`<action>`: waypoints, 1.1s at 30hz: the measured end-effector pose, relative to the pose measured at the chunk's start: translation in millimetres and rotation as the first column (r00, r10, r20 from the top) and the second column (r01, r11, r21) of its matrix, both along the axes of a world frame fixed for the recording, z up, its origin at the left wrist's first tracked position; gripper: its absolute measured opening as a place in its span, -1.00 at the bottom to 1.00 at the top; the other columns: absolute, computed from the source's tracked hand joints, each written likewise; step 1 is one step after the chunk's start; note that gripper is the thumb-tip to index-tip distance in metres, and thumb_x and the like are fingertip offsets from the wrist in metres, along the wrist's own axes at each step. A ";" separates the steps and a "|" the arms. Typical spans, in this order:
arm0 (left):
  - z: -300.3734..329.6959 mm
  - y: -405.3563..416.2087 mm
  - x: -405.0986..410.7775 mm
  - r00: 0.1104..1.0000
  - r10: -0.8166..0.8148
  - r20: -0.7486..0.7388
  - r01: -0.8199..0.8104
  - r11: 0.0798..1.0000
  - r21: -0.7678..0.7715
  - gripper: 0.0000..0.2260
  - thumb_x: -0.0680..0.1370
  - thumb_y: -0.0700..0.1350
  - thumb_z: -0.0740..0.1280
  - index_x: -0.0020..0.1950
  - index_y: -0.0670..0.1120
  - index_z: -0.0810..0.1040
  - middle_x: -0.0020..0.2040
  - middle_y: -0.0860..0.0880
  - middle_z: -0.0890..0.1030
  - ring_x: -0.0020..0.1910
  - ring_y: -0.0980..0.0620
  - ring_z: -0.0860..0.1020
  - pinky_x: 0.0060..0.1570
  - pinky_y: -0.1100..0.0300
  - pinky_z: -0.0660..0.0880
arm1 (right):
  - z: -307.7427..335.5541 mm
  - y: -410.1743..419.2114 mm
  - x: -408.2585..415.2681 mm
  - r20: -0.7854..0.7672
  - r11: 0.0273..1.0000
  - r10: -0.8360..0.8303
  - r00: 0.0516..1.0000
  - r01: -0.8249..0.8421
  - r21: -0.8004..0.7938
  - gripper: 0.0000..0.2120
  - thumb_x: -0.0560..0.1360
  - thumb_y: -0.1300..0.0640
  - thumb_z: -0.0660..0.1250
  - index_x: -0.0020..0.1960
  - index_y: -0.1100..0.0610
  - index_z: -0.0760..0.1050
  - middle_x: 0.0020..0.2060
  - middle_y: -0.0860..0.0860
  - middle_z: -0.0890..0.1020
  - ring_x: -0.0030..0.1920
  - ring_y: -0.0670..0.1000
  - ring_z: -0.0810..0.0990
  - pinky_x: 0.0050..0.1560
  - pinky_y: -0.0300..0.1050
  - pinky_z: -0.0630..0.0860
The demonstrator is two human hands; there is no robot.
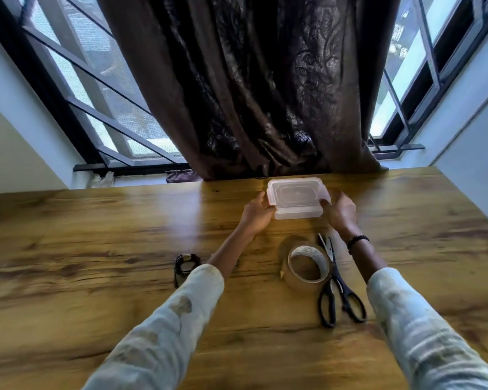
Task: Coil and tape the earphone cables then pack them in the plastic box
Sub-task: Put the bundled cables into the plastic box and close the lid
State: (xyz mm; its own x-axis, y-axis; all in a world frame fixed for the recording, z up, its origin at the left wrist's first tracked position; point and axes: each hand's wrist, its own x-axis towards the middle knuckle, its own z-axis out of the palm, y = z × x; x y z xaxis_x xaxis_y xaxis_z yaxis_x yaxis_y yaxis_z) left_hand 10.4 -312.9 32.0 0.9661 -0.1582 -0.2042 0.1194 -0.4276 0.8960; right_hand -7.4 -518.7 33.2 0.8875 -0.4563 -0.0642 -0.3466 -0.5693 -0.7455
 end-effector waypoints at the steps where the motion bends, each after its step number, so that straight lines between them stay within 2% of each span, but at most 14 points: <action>1: -1.5 -4.1 2.7 1.000 -0.006 0.010 0.006 1.000 0.002 -0.44 0.56 -0.15 0.33 0.51 -0.14 0.20 0.37 -0.17 0.47 0.24 -0.10 0.52 -0.08 0.31 0.45 | -1.0 -1.8 1.7 -0.011 1.000 0.003 1.000 -0.003 0.006 -0.63 0.56 0.09 0.31 0.30 0.24 0.44 0.22 0.25 0.55 0.17 0.26 0.54 0.20 0.16 0.48; 4: -6.2 -16.6 8.8 1.000 -0.016 0.009 0.016 1.000 0.014 -0.50 0.57 -0.15 0.31 0.49 -0.12 0.25 0.31 -0.16 0.52 0.22 -0.12 0.53 0.11 0.08 0.50 | -5.3 -4.4 7.3 -0.009 0.997 0.002 1.000 -0.002 0.076 -0.61 0.56 0.09 0.30 0.35 0.19 0.43 0.25 0.23 0.55 0.20 0.25 0.53 0.21 0.12 0.48; 8: -12.4 -25.4 9.2 1.000 0.009 -0.009 -0.009 1.000 0.006 -0.52 0.59 -0.13 0.29 0.49 -0.11 0.25 0.27 -0.13 0.53 0.19 -0.10 0.52 0.02 0.15 0.46 | -12.8 -6.4 8.0 0.045 0.991 -0.004 0.999 -0.003 0.136 -0.65 0.55 0.16 0.30 0.33 0.17 0.46 0.22 0.20 0.58 0.19 0.21 0.54 0.21 0.10 0.49; 12: -14.9 -21.1 10.7 0.999 0.034 0.006 -0.034 0.999 -0.035 -0.56 0.58 -0.14 0.30 0.45 -0.11 0.32 0.23 -0.14 0.57 0.13 -0.06 0.57 0.06 0.09 0.52 | -14.7 -9.6 5.6 0.103 0.975 -0.045 0.994 0.021 0.219 -0.73 0.54 0.16 0.34 0.24 0.11 0.55 0.16 0.11 0.63 0.11 0.09 0.57 0.17 0.08 0.54; 15: -11.4 -14.8 2.9 0.998 0.067 0.004 -0.066 0.988 -0.142 -0.56 0.57 -0.17 0.32 0.44 -0.11 0.34 0.22 -0.12 0.59 0.10 0.00 0.59 0.10 0.07 0.56 | -11.4 -8.0 1.8 0.130 0.970 -0.062 0.990 0.029 0.240 -0.74 0.52 0.15 0.36 0.21 0.09 0.57 0.12 0.06 0.64 0.12 0.10 0.59 0.18 0.12 0.55; 19: 4.6 5.7 -21.3 0.991 0.131 0.024 -0.119 0.953 -0.280 -0.55 0.57 -0.22 0.32 0.44 -0.13 0.33 0.24 -0.12 0.57 0.11 0.05 0.60 0.10 0.12 0.58 | 6.5 7.6 -15.5 0.223 0.971 -0.021 0.975 -0.032 0.236 -0.76 0.52 0.15 0.37 0.18 0.09 0.56 0.02 -0.02 0.62 0.05 0.07 0.62 0.10 0.02 0.58; 20: 10.0 13.1 -31.0 0.988 0.152 0.026 -0.137 0.943 -0.303 -0.56 0.57 -0.22 0.32 0.43 -0.14 0.34 0.24 -0.13 0.57 0.09 0.06 0.60 0.06 0.17 0.59 | 11.9 13.9 -23.1 0.245 0.973 0.004 0.969 -0.060 0.222 -0.76 0.52 0.14 0.37 0.18 0.08 0.56 0.01 -0.01 0.62 0.02 0.04 0.62 0.07 -0.02 0.59; 22: 20.8 29.5 -54.4 0.977 0.214 0.008 -0.197 0.912 -0.358 -0.60 0.56 -0.22 0.32 0.40 -0.13 0.38 0.22 -0.12 0.58 0.05 0.09 0.61 -0.07 0.26 0.59 | 23.0 29.2 -41.9 0.289 0.976 0.056 0.956 -0.114 0.188 -0.76 0.53 0.09 0.37 0.19 0.06 0.56 0.01 -0.02 0.64 -0.05 -0.09 0.61 -0.05 -0.27 0.56; 24: 32.7 47.9 -81.7 0.954 0.299 -0.028 -0.285 0.872 -0.399 -0.62 0.55 -0.22 0.34 0.37 -0.13 0.43 0.18 -0.10 0.60 0.05 0.06 0.62 -0.10 0.26 0.58 | 32.1 48.9 -64.5 0.310 0.974 0.093 0.946 -0.151 0.170 -0.75 0.54 0.08 0.37 0.21 0.04 0.56 -0.01 -0.06 0.64 -0.08 -0.17 0.59 -0.16 -0.45 0.48; 27: 45.5 76.9 -124.4 0.928 0.372 -0.032 -0.345 0.822 -0.453 -0.67 0.52 -0.30 0.36 0.28 -0.15 0.50 0.04 -0.05 0.65 -0.06 0.11 0.65 -0.13 0.27 0.60 | 38.3 78.0 -103.0 0.312 0.965 0.127 0.942 -0.189 0.180 -0.72 0.54 0.07 0.36 0.25 0.03 0.54 -0.02 -0.11 0.63 -0.06 -0.21 0.59 -0.13 -0.47 0.48; 30: 46.6 108.4 -169.0 0.908 0.418 -0.014 -0.380 0.809 -0.449 -0.70 0.50 -0.36 0.35 0.22 -0.15 0.54 -0.01 -0.09 0.66 -0.12 0.04 0.65 -0.17 0.22 0.61 | 31.9 105.7 -143.7 0.272 0.954 0.174 0.947 -0.230 0.192 -0.71 0.54 0.07 0.37 0.25 -0.03 0.53 -0.05 -0.15 0.62 -0.05 -0.25 0.61 -0.08 -0.35 0.55; 33: 34.6 137.2 -209.4 0.894 0.443 -0.064 -0.435 0.827 -0.358 -0.72 0.51 -0.32 0.36 0.19 -0.09 0.56 0.01 -0.08 0.67 -0.04 0.02 0.65 -0.07 0.16 0.61 | 16.1 128.9 -181.9 0.206 0.935 0.205 0.957 -0.254 0.246 -0.70 0.51 0.11 0.40 0.23 -0.04 0.53 -0.07 -0.18 0.62 -0.11 -0.44 0.55 -0.18 -0.59 0.43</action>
